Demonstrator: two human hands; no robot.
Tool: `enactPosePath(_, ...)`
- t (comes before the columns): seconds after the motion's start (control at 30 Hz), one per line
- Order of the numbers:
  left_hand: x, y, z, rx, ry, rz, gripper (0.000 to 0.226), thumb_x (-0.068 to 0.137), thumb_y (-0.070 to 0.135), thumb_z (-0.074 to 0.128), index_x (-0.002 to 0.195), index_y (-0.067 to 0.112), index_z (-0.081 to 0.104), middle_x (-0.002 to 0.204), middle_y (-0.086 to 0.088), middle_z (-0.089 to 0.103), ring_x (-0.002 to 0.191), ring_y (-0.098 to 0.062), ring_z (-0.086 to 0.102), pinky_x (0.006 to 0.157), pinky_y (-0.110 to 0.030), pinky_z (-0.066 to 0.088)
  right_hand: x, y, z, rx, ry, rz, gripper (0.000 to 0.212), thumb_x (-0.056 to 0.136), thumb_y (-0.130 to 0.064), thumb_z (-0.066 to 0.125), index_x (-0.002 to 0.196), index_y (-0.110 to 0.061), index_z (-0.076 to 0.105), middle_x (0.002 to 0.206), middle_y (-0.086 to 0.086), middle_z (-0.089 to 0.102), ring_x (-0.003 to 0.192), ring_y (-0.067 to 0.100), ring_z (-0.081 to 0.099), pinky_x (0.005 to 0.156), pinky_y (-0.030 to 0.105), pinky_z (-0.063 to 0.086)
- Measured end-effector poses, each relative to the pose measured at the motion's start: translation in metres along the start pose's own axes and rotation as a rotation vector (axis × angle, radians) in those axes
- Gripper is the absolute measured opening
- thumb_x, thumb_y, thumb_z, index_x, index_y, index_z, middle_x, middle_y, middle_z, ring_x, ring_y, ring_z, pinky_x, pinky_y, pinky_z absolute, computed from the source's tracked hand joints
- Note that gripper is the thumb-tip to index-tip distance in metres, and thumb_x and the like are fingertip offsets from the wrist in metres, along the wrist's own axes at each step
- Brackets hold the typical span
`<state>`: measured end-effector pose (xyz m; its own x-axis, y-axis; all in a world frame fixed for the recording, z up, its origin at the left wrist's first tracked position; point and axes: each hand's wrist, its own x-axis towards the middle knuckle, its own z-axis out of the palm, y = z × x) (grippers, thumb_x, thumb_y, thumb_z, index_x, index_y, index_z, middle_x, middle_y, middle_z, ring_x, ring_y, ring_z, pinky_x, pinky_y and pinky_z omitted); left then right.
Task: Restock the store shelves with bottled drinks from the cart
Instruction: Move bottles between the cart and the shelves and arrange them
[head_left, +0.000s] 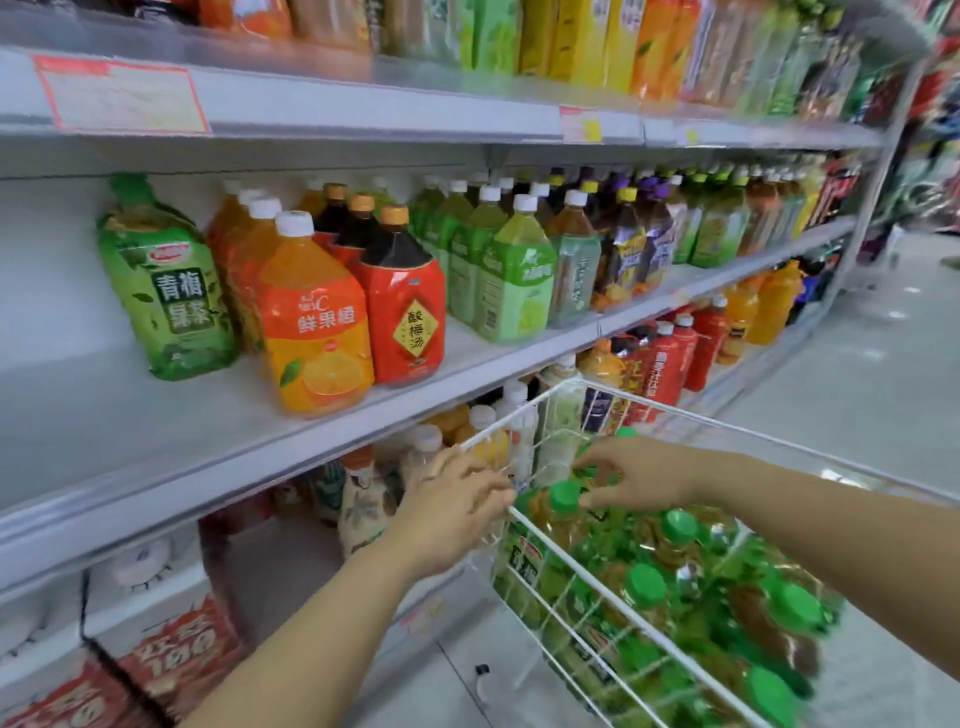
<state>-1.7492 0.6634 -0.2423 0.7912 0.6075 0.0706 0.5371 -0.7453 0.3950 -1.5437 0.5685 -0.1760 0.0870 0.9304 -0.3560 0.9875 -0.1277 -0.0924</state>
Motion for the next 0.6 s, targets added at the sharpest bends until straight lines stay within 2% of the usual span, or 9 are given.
enactPosePath(0.07, 0.002, -0.006, 0.005, -0.052, -0.003, -0.017, 0.036, 0.096, 0.049, 0.034, 0.121, 0.034, 0.055, 0.125, 0.011, 0.043, 0.127, -0.015, 0.031, 0.109, -0.036, 0.023, 0.008, -0.011, 0.012, 0.080, 0.020, -0.036, 0.061, 0.088, -0.051, 0.053, 0.139, -0.021, 0.038, 0.135, 0.005, 0.051, 0.117, 0.021, 0.051, 0.091, 0.024, 0.037)
enactPosePath(0.13, 0.003, -0.009, 0.006, -0.081, -0.018, -0.029, 0.036, 0.095, 0.052, 0.034, 0.118, 0.036, 0.056, 0.120, 0.013, 0.041, 0.117, -0.013, 0.040, 0.102, -0.043, 0.033, 0.017, -0.024, 0.024, 0.060, 0.056, -0.056, 0.053, 0.088, -0.050, 0.055, 0.131, -0.021, 0.043, 0.127, 0.005, 0.055, 0.113, 0.023, 0.054, 0.085, 0.027, 0.040)
enactPosePath(0.23, 0.004, -0.009, 0.003, -0.066, -0.052, -0.028, 0.035, 0.095, 0.054, 0.033, 0.118, 0.037, 0.054, 0.115, 0.016, 0.036, 0.113, -0.012, 0.042, 0.098, -0.043, 0.035, 0.026, -0.034, 0.033, -0.070, 0.146, -0.034, 0.041, 0.089, -0.046, 0.054, 0.115, -0.018, 0.042, 0.107, 0.006, 0.060, 0.094, 0.025, 0.058, 0.070, 0.032, 0.043)
enactPosePath(0.37, 0.001, -0.009, 0.004, -0.091, -0.074, -0.032, 0.041, 0.095, 0.055, 0.029, 0.128, 0.039, 0.047, 0.132, 0.010, 0.036, 0.122, -0.013, 0.037, 0.101, -0.042, 0.032, 0.023, -0.030, 0.031, -0.145, 0.217, -0.047, 0.029, 0.090, -0.048, 0.050, 0.097, -0.024, 0.035, 0.084, 0.000, 0.053, 0.076, 0.020, 0.051, 0.065, 0.032, 0.043)
enactPosePath(0.5, -0.001, -0.008, 0.002, -0.079, -0.068, -0.055, 0.056, 0.092, 0.060, 0.029, 0.144, 0.038, 0.024, 0.146, 0.007, 0.031, 0.137, -0.021, 0.023, 0.108, -0.046, 0.026, 0.009, -0.033, 0.000, -0.057, 0.428, -0.073, 0.022, 0.091, -0.042, 0.051, 0.090, -0.024, 0.040, 0.078, -0.005, 0.049, 0.073, 0.018, 0.050, 0.068, 0.035, 0.046)
enactPosePath(0.6, -0.006, 0.005, -0.016, -0.312, 0.019, -0.003, 0.068, 0.090, 0.057, 0.043, 0.147, 0.036, 0.013, 0.150, 0.006, 0.029, 0.140, -0.018, 0.018, 0.111, -0.036, 0.022, -0.012, -0.039, -0.041, 0.029, 0.647, -0.144, 0.018, 0.088, -0.035, 0.057, 0.086, -0.024, 0.043, 0.077, -0.008, 0.047, 0.068, 0.016, 0.047, 0.062, 0.031, 0.037)
